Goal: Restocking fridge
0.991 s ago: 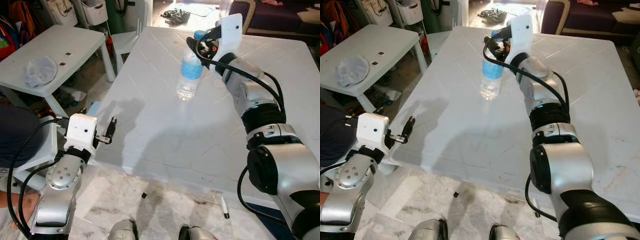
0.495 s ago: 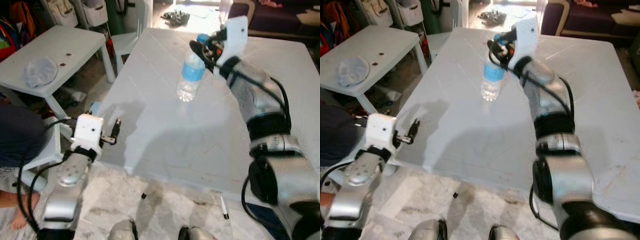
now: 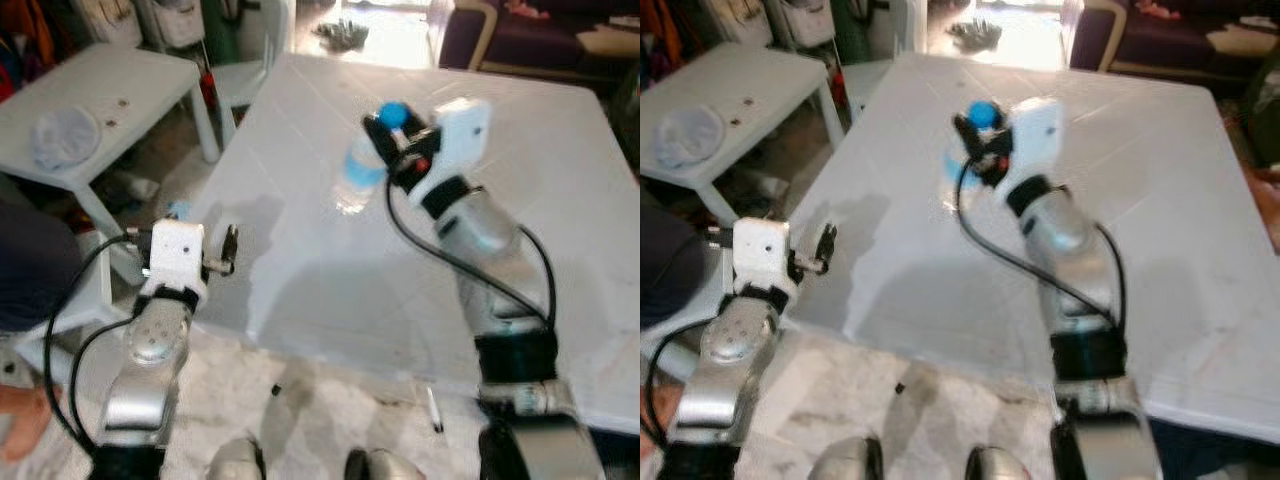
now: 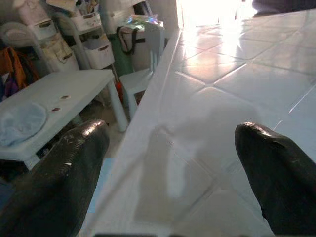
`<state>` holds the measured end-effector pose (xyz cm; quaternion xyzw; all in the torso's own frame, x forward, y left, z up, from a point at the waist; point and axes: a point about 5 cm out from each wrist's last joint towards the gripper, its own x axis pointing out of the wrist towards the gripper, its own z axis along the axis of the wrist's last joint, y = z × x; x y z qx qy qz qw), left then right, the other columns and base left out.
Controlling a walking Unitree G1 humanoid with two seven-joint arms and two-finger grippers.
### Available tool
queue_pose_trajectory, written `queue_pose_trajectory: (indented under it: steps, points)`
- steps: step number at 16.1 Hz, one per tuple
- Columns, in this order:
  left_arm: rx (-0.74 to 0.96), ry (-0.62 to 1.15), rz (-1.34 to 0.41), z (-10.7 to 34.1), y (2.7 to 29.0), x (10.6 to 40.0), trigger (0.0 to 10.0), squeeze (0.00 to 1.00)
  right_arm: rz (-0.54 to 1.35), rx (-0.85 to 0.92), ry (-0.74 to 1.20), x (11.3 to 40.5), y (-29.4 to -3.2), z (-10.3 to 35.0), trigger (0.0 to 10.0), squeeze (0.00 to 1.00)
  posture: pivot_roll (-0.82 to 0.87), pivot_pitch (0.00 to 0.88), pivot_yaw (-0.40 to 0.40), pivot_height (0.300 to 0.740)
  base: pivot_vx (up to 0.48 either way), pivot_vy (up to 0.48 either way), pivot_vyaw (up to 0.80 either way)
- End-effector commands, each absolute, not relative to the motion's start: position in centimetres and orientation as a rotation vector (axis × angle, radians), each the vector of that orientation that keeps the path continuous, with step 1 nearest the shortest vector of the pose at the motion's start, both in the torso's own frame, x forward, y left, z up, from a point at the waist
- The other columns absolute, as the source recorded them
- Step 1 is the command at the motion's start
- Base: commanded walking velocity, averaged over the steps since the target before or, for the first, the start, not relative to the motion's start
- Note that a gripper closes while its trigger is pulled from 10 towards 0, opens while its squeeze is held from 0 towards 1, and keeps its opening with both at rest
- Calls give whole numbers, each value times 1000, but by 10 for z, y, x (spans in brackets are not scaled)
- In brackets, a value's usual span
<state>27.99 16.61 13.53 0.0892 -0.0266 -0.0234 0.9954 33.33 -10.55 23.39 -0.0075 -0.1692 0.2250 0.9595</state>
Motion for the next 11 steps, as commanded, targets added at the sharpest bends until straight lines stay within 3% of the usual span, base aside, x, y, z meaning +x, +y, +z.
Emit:
queue_pose_trajectory:
  steps: [1, 11]
  points:
    - [186, -45, -17, 132, 171, 281, 10000, 0, 411, -8, -411, 328, -106, 245, 10000, 0, 107, 37, -50, 740, -244, 0, 0]
    - [160, -66, 9, 126, 164, 291, 10000, 0, 330, 7, -409, 329, -117, 247, 10000, 0, 92, 0, -66, 740, -277, 0, 0]
